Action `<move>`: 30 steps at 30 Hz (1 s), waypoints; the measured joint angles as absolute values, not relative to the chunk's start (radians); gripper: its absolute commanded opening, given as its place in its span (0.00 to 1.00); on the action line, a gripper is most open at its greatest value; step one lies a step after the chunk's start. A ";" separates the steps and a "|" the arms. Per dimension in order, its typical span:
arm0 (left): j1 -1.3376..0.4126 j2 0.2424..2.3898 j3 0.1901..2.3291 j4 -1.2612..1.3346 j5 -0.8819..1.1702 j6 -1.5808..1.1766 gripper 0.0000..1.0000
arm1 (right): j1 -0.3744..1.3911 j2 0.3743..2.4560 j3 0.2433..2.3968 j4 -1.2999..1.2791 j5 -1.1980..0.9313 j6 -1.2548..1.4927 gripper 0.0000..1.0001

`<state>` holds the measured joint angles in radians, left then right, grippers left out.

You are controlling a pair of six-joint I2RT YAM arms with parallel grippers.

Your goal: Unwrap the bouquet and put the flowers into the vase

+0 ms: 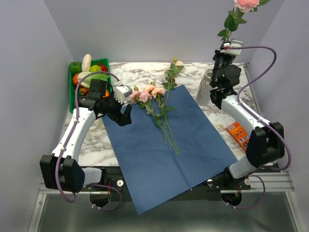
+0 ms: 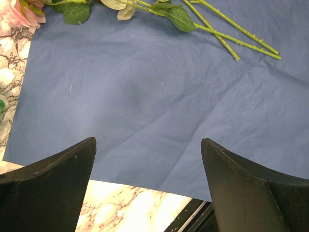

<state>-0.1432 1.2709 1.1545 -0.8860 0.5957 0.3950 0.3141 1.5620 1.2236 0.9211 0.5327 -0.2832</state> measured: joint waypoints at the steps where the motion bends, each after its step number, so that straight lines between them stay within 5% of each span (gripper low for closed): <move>1: -0.143 1.271 1.155 -0.890 0.596 0.397 0.99 | 0.314 1.562 1.216 0.924 0.530 -0.281 0.01; 4: -0.143 1.276 1.162 -0.902 0.596 0.398 0.99 | 0.314 1.562 1.179 0.936 0.526 -0.263 0.03; 6: -0.143 1.281 1.171 -0.907 0.596 0.399 0.99 | 0.314 1.560 1.144 0.934 0.525 -0.244 0.20; 7: -0.143 1.283 1.174 -0.908 0.597 0.400 0.99 | 0.314 1.559 1.127 0.931 0.521 -0.237 0.29; 8: -0.143 1.283 1.177 -0.910 0.598 0.400 0.99 | 0.314 1.556 1.108 0.925 0.514 -0.226 0.52; 11: -0.143 1.284 1.185 -0.914 0.601 0.400 0.99 | 0.314 1.526 1.066 0.855 0.481 -0.179 0.87; 23: -0.143 1.284 1.186 -0.918 0.604 0.404 0.99 | 0.341 1.174 0.976 0.451 0.327 0.013 0.87; 30: -0.143 1.284 1.185 -0.914 0.607 0.403 0.99 | 0.591 1.119 0.918 0.304 0.295 0.028 0.83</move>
<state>-0.1432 1.2842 1.1854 -0.9138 0.6071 0.4034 0.5907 1.1187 0.9180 0.3038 0.2947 0.0277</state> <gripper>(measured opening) 0.985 0.867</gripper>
